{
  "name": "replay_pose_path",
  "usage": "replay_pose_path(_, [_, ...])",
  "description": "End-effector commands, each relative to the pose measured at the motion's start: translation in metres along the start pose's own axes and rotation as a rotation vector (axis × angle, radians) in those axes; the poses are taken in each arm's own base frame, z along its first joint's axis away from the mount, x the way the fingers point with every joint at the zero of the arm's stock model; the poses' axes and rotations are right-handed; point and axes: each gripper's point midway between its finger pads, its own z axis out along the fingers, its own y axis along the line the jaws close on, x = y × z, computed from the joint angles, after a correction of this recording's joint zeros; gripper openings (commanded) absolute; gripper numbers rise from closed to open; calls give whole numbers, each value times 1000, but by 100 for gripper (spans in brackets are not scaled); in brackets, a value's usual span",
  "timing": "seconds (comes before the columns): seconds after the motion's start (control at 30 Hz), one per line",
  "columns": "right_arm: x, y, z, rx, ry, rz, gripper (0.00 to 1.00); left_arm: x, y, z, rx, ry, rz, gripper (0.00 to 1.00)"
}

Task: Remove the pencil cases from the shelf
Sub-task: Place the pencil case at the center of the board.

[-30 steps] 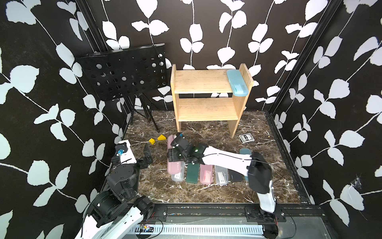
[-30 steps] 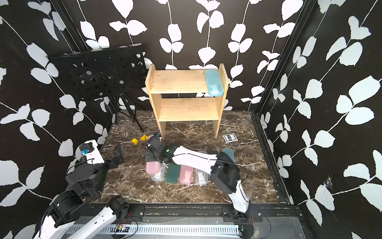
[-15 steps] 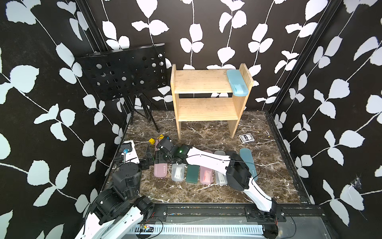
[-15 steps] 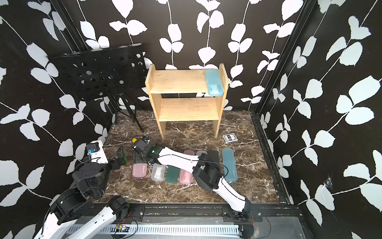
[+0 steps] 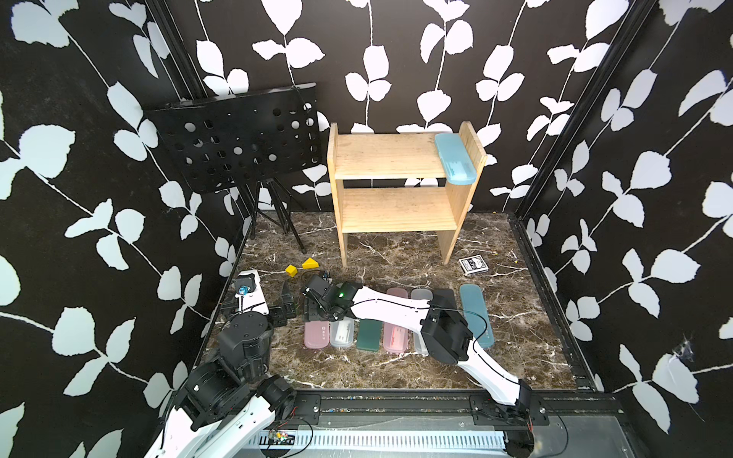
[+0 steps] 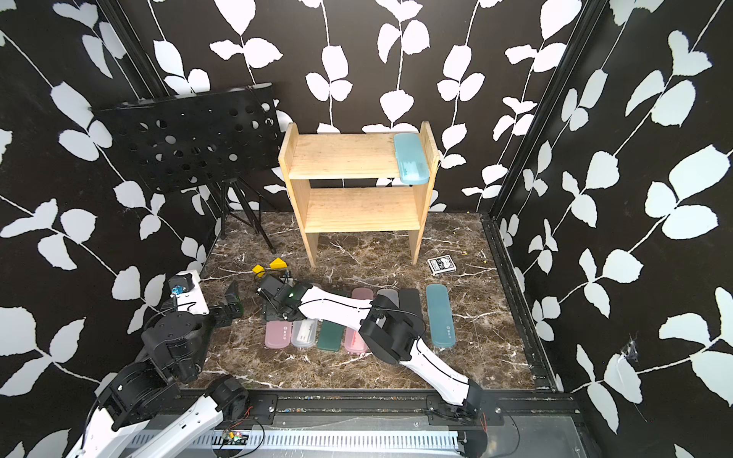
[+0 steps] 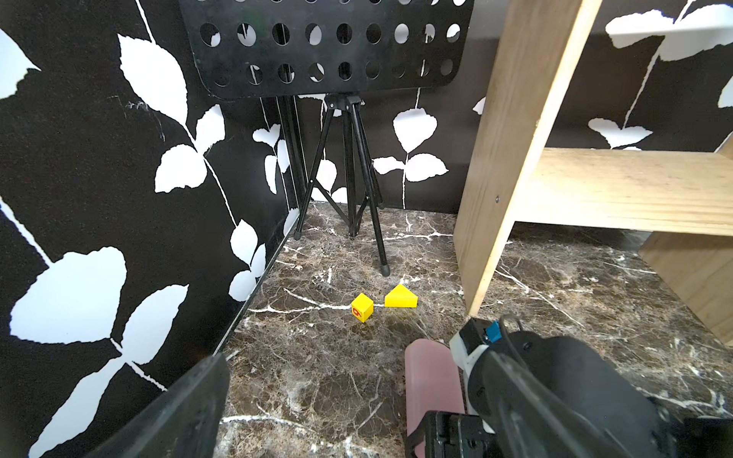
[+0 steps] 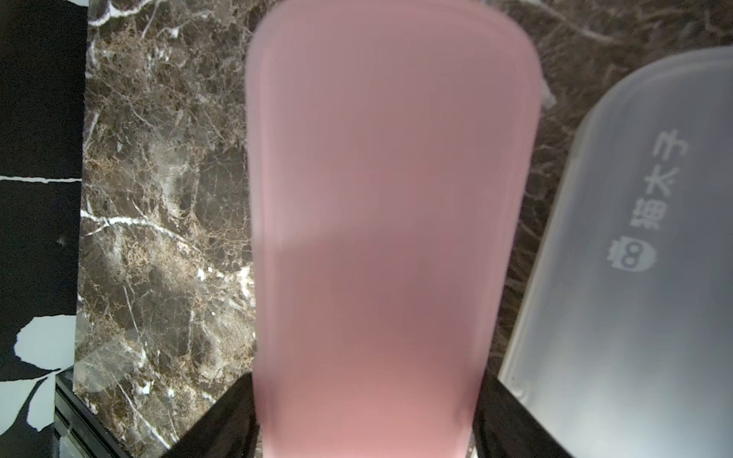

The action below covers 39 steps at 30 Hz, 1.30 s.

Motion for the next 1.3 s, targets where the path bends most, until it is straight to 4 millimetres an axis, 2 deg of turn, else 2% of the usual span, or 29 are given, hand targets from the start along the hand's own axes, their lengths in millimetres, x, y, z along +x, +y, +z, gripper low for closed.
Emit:
replay_pose_path(0.0, [-13,1,-8,2,-39,10,84,4,1,1,-5,7,3,99])
replay_pose_path(0.33, [-38,12,-51,-55,-141,-9,99,-2,-13,3,52,21,-11,99])
replay_pose_path(0.4, [-46,16,-69,-84,-184,-18,99,-5,-20,3,84,27,-18,99])
replay_pose_path(0.5, [-59,14,-110,-107,-278,-39,99,-13,-36,2,160,35,-57,99])
replay_pose_path(0.6, [-71,-5,-159,-114,-361,-43,99,-26,-58,-1,273,26,-124,99])
replay_pose_path(0.7, [-82,-39,-212,-92,-415,-27,99,-38,-77,-5,379,9,-201,99])
replay_pose_path(0.77, [-93,-61,-258,-91,-486,-7,100,-43,-87,-7,433,0,-233,99])
replay_pose_path(0.83, [-102,-85,-309,-120,-565,34,100,-43,-98,-6,476,4,-240,99])
replay_pose_path(1.0, [-121,-137,-407,-193,-767,149,99,-37,-119,1,526,43,-227,99])
replay_pose_path(1.1, [-132,-165,-440,-206,-832,223,100,-35,-127,5,541,53,-226,99])
replay_pose_path(1.17, [-142,-178,-450,-246,-855,284,100,-36,-129,6,545,53,-225,99])
replay_pose_path(1.27, [-161,-187,-462,-323,-890,327,99,-37,-130,7,543,52,-223,99])
